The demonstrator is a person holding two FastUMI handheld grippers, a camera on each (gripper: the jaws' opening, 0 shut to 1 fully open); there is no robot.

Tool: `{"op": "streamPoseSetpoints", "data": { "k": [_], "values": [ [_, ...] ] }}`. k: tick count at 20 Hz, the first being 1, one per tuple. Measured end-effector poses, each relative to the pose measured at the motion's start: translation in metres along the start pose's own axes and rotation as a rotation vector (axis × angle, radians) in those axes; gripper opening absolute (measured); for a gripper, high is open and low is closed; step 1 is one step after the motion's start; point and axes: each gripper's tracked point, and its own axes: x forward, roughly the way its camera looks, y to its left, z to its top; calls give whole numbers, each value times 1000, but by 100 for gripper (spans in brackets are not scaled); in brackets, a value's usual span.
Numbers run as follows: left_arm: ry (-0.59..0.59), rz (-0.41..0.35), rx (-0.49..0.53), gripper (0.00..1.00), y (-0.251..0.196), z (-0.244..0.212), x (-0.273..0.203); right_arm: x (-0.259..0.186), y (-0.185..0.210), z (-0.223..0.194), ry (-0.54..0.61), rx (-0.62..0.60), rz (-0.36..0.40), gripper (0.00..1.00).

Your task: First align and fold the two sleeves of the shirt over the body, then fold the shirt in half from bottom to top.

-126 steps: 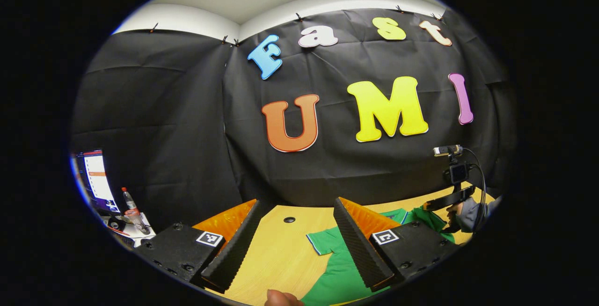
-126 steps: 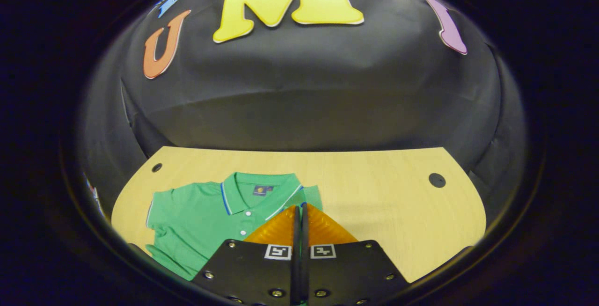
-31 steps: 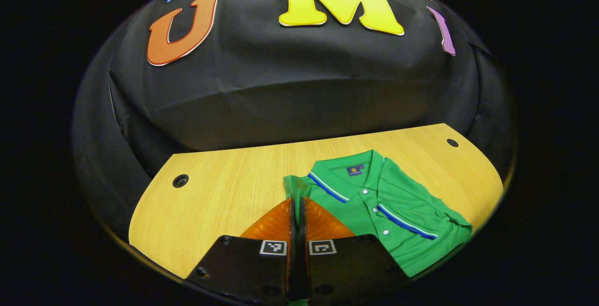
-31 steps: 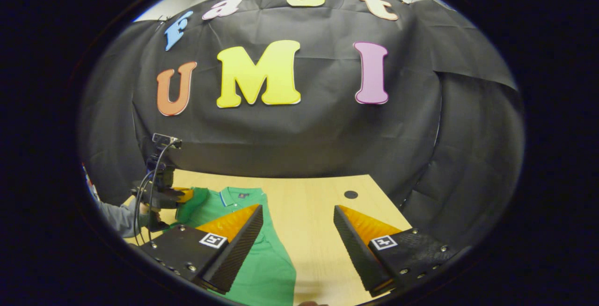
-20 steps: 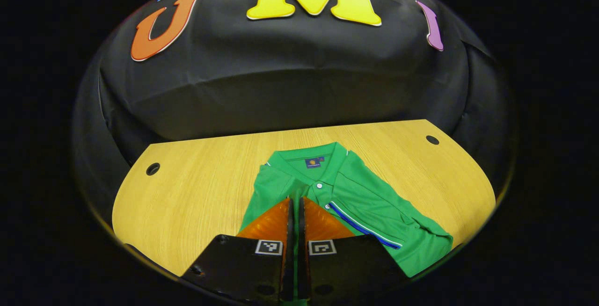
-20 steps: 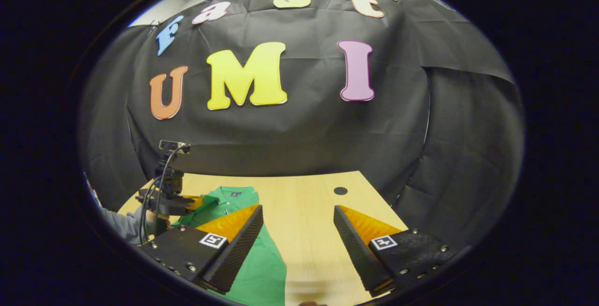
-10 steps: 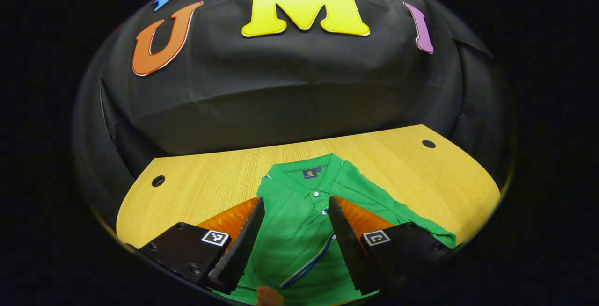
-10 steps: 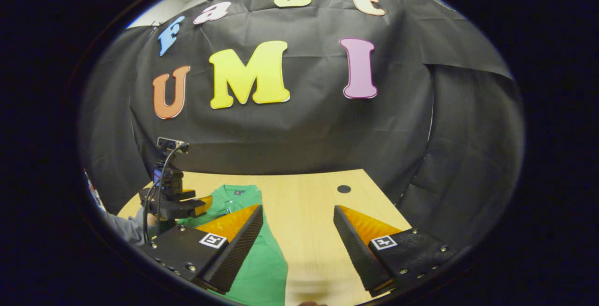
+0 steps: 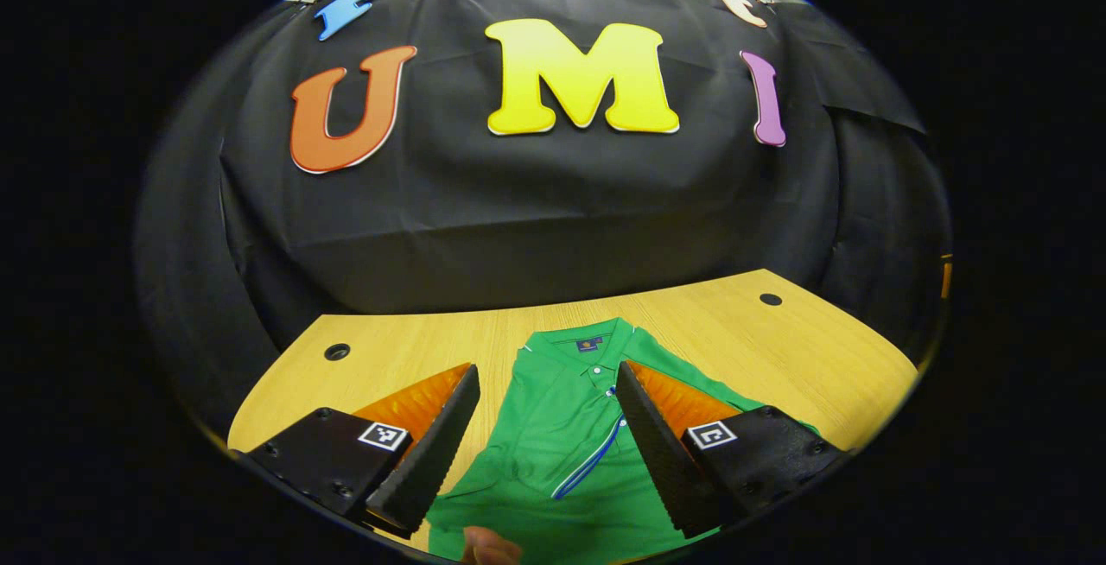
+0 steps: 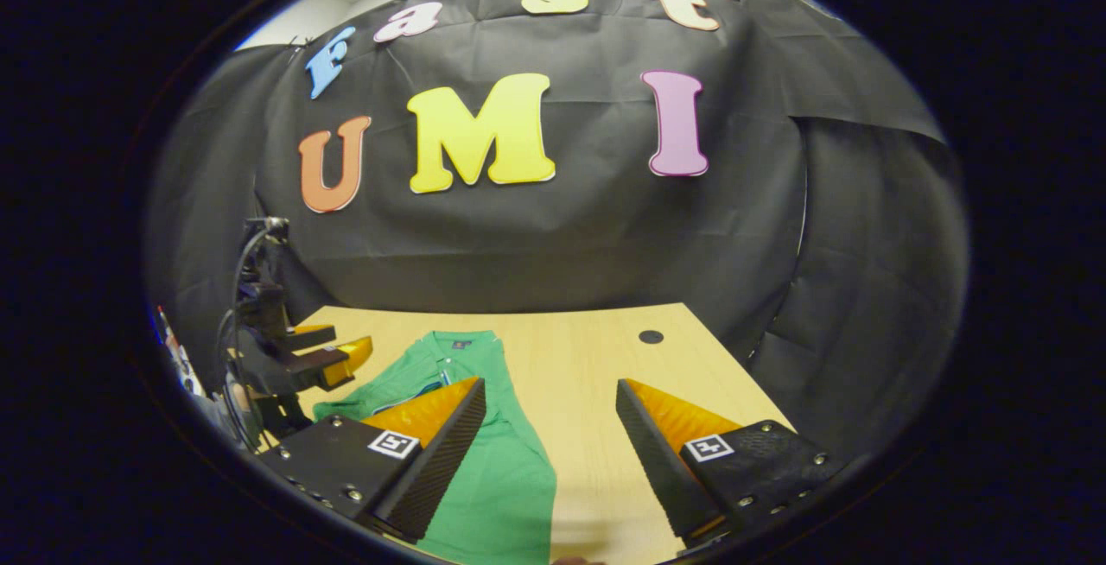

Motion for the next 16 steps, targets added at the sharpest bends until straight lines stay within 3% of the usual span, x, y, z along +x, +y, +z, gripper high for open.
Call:
{"op": "streamPoseSetpoints", "data": {
  "k": [6,16],
  "values": [
    [-42,35,-24,100,36,-2,-98,-27,40,-37,21,-28,24,96],
    [65,11,-21,100,42,-84,-195,-66,60,-95,87,-58,37,96]
  ]
}}
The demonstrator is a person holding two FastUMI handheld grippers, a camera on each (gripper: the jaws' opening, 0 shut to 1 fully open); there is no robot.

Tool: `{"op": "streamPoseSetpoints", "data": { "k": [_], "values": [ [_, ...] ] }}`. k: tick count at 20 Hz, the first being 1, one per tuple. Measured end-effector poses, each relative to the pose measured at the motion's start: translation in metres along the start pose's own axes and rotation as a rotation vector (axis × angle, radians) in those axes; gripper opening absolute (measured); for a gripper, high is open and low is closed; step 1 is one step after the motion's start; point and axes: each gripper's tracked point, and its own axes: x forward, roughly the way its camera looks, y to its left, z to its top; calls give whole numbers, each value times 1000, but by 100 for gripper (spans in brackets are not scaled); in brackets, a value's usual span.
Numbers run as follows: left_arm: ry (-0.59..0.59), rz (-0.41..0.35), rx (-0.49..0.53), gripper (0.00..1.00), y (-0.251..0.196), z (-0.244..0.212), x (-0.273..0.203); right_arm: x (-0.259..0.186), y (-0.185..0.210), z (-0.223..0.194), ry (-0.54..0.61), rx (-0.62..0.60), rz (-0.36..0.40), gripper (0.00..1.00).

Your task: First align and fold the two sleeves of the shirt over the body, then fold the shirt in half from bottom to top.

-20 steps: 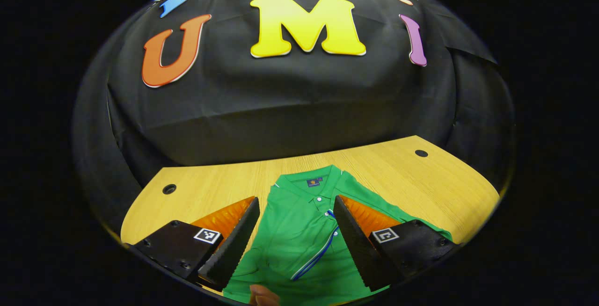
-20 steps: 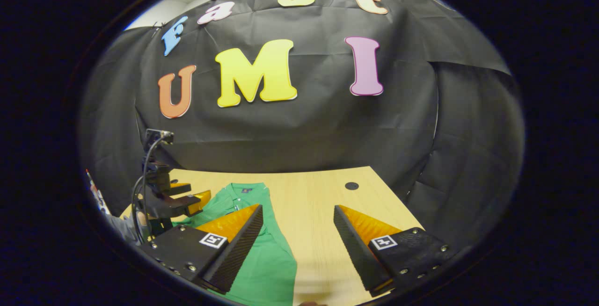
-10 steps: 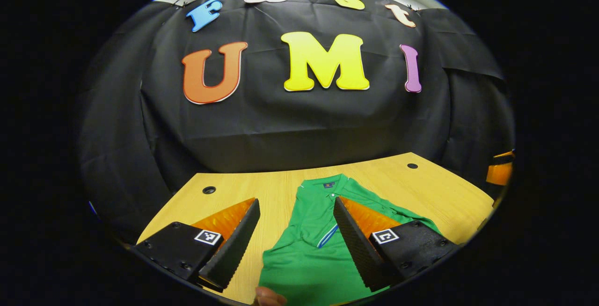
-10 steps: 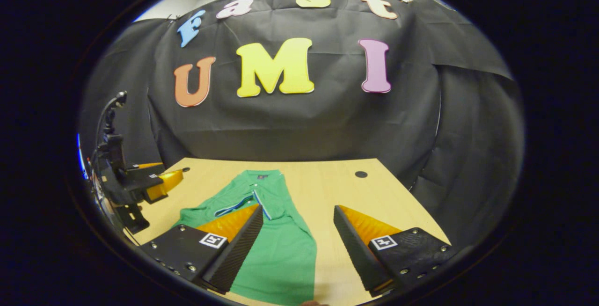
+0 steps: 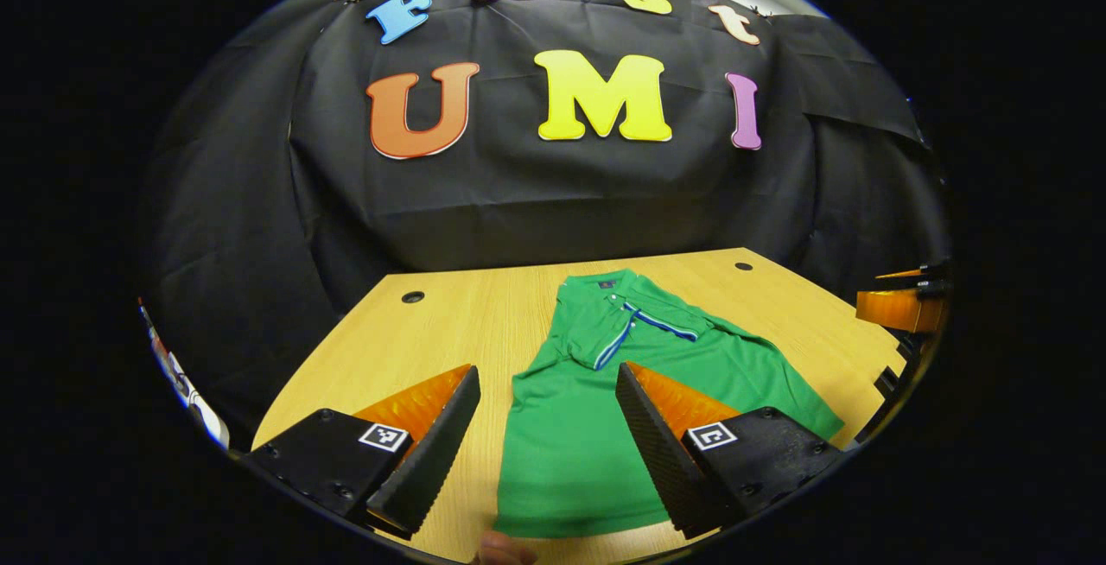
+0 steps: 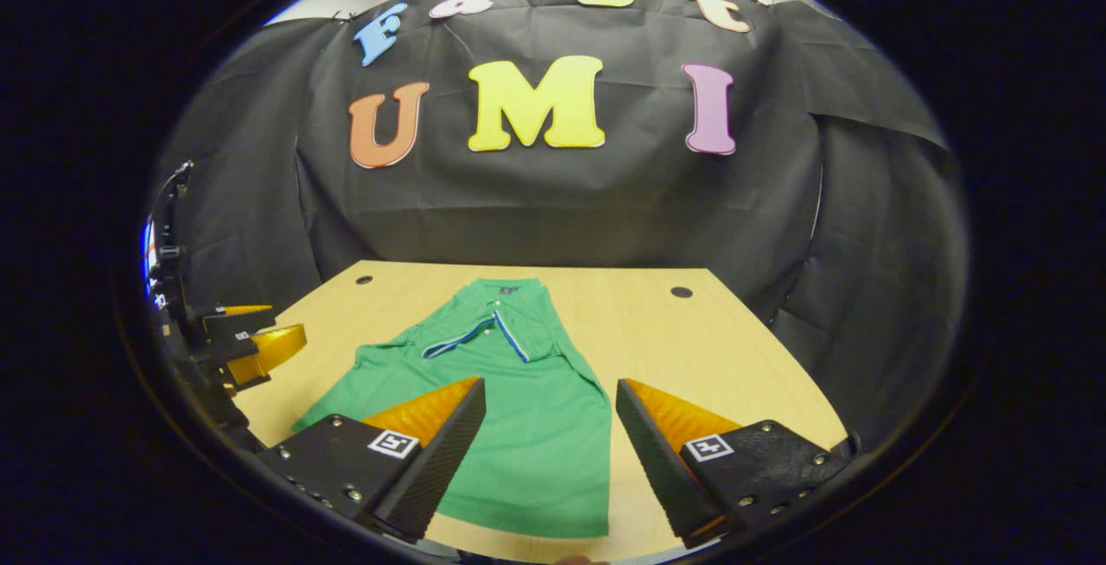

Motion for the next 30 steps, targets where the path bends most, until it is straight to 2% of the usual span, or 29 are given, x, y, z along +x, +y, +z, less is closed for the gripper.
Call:
{"op": "streamPoseSetpoints", "data": {
  "k": [6,14,18,22,24,27,30],
  "values": [
    [121,9,-13,100,-3,-62,-20,-11,-1,-64,118,-1,-8,96],
    [295,48,-8,100,8,-138,-20,-9,-9,-151,281,9,-46,96],
    [370,60,-30,100,13,-163,-17,2,-11,-173,340,28,-65,96],
    [372,48,-22,100,10,-164,-12,5,-13,-194,401,15,-73,96],
    [363,37,-41,100,7,-163,-9,8,-11,-194,394,20,-65,100],
    [355,43,-78,100,6,-165,-9,11,-8,-193,375,22,-59,99],
    [394,9,-34,99,-7,-165,-6,9,0,-194,404,55,-72,97]
  ]
}}
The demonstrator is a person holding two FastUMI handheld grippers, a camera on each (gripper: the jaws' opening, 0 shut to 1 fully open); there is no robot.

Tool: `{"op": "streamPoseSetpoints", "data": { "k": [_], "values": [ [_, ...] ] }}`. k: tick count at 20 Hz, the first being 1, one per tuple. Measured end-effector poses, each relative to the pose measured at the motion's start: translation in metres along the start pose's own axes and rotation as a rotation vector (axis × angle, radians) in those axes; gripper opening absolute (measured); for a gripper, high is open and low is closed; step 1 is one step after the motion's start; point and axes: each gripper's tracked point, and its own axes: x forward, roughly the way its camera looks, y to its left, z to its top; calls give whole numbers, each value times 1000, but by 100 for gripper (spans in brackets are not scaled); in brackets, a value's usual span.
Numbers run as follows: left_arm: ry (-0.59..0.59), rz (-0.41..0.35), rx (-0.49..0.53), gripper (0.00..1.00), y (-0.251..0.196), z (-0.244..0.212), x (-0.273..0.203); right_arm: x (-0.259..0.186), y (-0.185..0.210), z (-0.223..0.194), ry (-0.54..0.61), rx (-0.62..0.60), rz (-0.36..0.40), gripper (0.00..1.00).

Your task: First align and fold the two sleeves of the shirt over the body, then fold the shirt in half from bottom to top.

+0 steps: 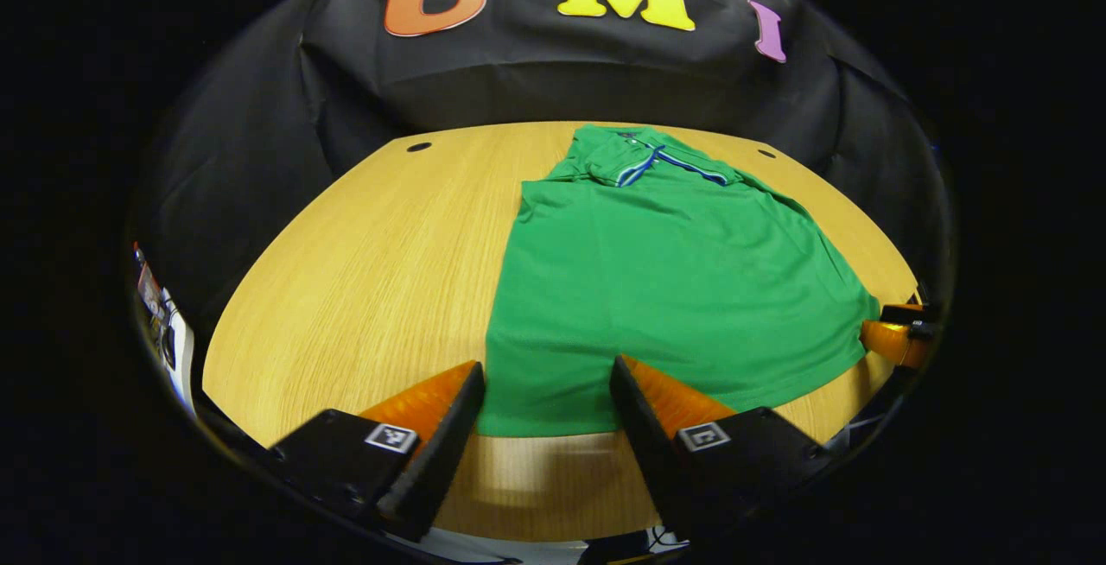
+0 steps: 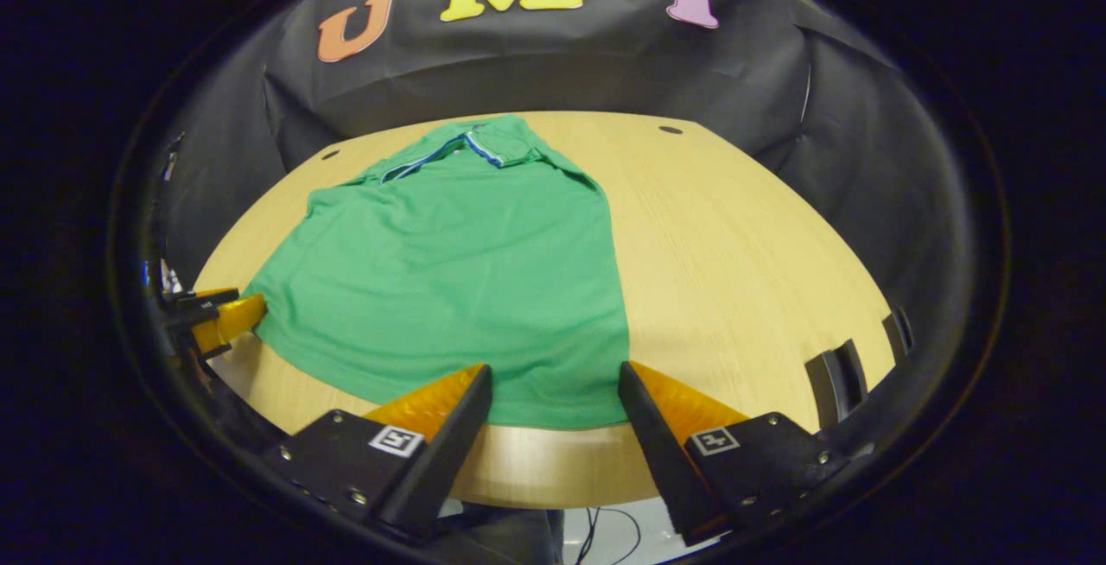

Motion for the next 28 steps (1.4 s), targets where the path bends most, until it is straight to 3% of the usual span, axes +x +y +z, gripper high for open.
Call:
{"op": "streamPoseSetpoints", "data": {
  "k": [3,4,5,9,15,28],
  "values": [
    [-11,75,22,14,3,5,2,2,19,6,7,38,51,7],
    [-8,93,17,5,3,6,1,3,21,6,30,38,58,7],
    [-1,96,8,4,2,5,3,3,21,7,38,37,69,2],
    [29,46,-1,3,0,6,1,2,19,13,56,59,94,1],
    [60,55,-52,3,-4,8,-9,-1,26,36,42,17,116,1],
    [-18,25,-104,3,-5,107,-8,5,16,134,-73,42,161,1]
  ]
}}
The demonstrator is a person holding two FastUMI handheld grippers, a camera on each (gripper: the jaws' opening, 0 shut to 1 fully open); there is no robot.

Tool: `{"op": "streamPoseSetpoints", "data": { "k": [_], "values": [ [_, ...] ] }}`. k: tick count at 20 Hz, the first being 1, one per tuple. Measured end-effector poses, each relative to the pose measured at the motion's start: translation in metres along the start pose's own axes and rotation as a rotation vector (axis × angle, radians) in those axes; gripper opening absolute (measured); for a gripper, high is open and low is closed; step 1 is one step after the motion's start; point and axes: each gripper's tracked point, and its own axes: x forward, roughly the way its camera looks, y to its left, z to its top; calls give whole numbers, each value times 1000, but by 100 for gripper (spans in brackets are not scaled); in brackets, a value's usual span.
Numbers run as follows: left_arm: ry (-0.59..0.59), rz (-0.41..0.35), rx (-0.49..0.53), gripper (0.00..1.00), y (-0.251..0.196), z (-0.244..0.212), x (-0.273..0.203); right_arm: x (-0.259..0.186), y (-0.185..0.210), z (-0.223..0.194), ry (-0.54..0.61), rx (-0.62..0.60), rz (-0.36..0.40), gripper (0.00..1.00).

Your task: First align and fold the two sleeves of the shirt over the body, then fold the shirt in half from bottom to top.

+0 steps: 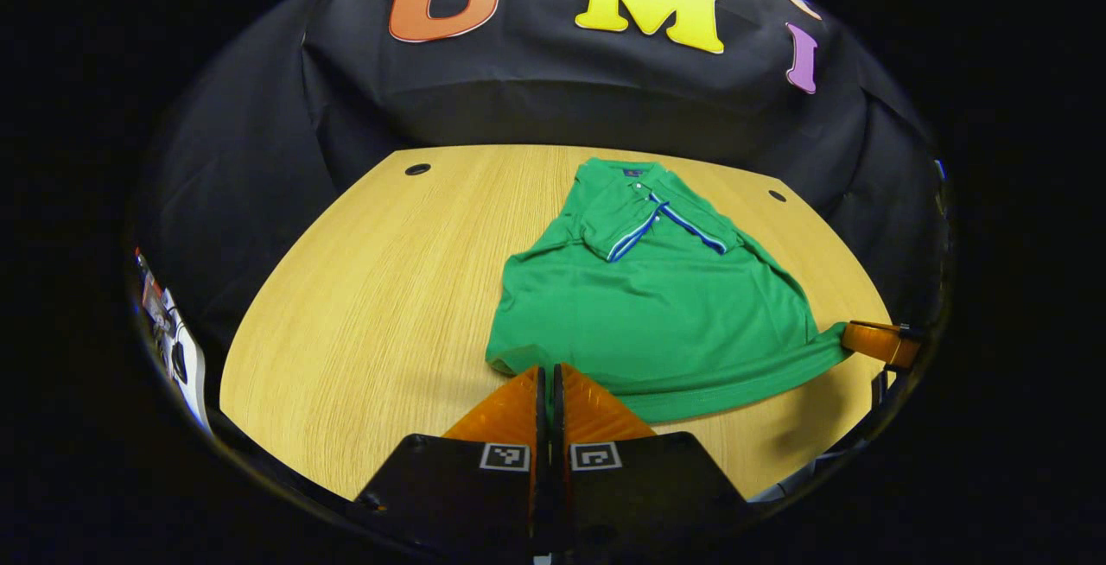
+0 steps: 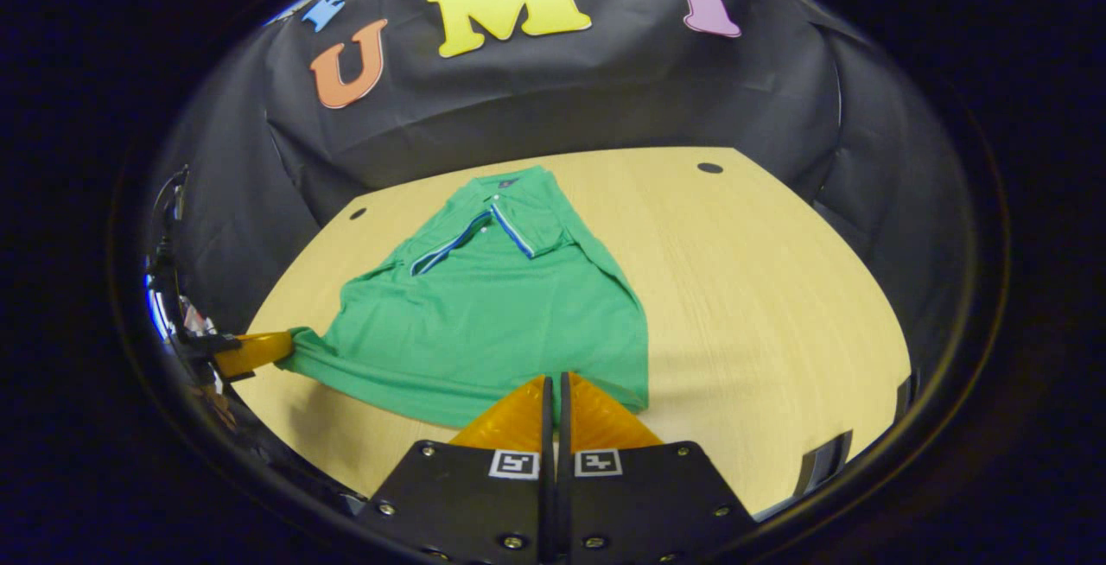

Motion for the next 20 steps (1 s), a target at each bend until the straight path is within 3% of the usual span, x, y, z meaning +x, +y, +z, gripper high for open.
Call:
{"op": "streamPoseSetpoints", "data": {
  "k": [20],
  "values": [
    [-103,-25,42,3,-9,137,93,80,0,165,-175,-110,51,1]
  ]
}}
